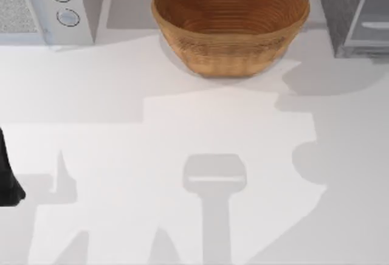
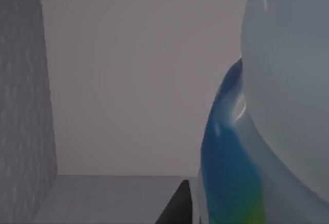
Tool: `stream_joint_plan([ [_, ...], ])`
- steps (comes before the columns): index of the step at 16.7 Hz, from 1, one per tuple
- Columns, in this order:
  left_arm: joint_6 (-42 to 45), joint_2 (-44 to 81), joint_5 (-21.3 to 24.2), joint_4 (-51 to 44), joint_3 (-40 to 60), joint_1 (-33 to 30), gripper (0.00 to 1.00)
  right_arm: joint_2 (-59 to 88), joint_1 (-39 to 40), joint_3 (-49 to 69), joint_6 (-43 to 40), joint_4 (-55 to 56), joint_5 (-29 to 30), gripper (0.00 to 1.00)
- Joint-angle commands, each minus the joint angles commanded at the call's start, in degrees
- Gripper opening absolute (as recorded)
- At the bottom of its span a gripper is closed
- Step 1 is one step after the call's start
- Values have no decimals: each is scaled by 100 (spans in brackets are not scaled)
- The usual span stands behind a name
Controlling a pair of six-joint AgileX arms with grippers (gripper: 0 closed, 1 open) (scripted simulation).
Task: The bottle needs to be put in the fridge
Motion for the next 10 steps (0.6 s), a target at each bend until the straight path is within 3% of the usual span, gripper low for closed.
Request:
stream_joint_plan([
  [10,0,0,0,0,0,0,100,702,-6,91,-34,68,-44,1],
])
